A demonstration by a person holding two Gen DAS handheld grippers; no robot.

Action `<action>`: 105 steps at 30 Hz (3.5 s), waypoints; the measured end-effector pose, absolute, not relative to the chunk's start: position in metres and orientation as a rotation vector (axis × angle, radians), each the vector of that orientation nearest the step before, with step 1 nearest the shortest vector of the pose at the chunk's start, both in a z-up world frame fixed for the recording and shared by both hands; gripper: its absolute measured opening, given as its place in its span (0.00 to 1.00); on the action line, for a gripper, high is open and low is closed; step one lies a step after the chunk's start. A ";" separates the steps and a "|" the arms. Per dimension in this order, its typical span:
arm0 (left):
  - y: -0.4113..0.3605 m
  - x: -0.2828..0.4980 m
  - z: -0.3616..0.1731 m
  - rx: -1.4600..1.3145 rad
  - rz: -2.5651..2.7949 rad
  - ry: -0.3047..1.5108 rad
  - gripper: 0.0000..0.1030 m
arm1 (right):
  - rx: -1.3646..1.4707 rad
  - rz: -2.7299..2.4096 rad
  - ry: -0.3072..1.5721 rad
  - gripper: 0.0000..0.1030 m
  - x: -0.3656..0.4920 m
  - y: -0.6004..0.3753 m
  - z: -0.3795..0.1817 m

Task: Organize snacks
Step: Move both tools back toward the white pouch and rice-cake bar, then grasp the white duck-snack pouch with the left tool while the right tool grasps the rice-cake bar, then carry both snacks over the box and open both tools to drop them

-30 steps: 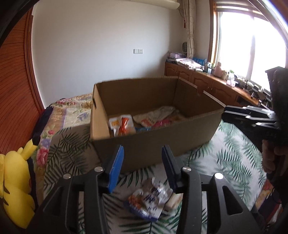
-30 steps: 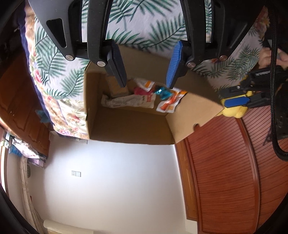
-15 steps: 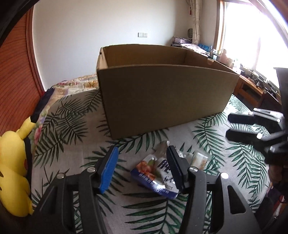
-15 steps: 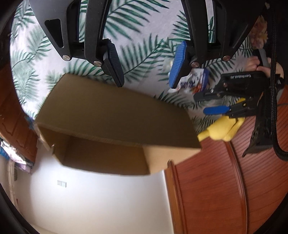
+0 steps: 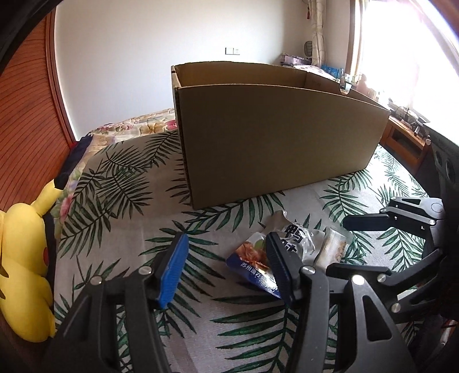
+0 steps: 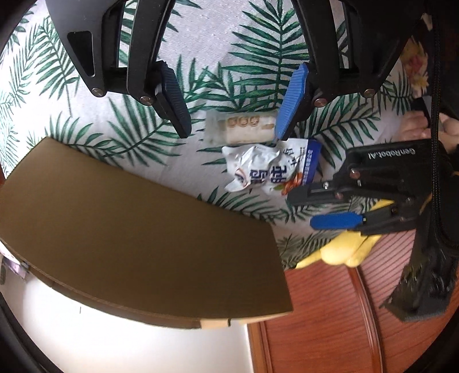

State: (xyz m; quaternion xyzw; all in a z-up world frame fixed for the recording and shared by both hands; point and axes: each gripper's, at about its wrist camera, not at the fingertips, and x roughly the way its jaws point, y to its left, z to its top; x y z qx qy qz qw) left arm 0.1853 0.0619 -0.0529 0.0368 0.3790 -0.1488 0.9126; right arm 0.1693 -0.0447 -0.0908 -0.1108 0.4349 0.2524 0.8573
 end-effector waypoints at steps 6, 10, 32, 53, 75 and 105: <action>0.064 0.188 -0.055 0.073 -0.311 0.787 0.54 | -0.266 0.536 0.937 0.65 0.174 -0.035 -0.099; 0.063 0.188 -0.056 0.075 -0.319 0.789 0.54 | -0.328 0.532 0.924 0.66 0.171 -0.029 -0.101; 0.017 0.194 -0.058 0.126 -0.440 0.835 0.55 | -0.257 0.467 0.891 0.37 0.157 -0.092 -0.080; -0.007 0.207 -0.080 0.182 -0.396 0.908 0.73 | -0.216 0.449 0.892 0.37 0.149 -0.115 -0.085; -0.004 0.169 -0.074 0.077 -0.343 0.891 0.58 | -0.173 0.472 0.855 0.37 0.143 -0.122 -0.087; 0.009 0.161 -0.012 -0.042 -0.339 0.691 0.58 | -0.136 0.449 0.754 0.37 0.130 -0.139 -0.068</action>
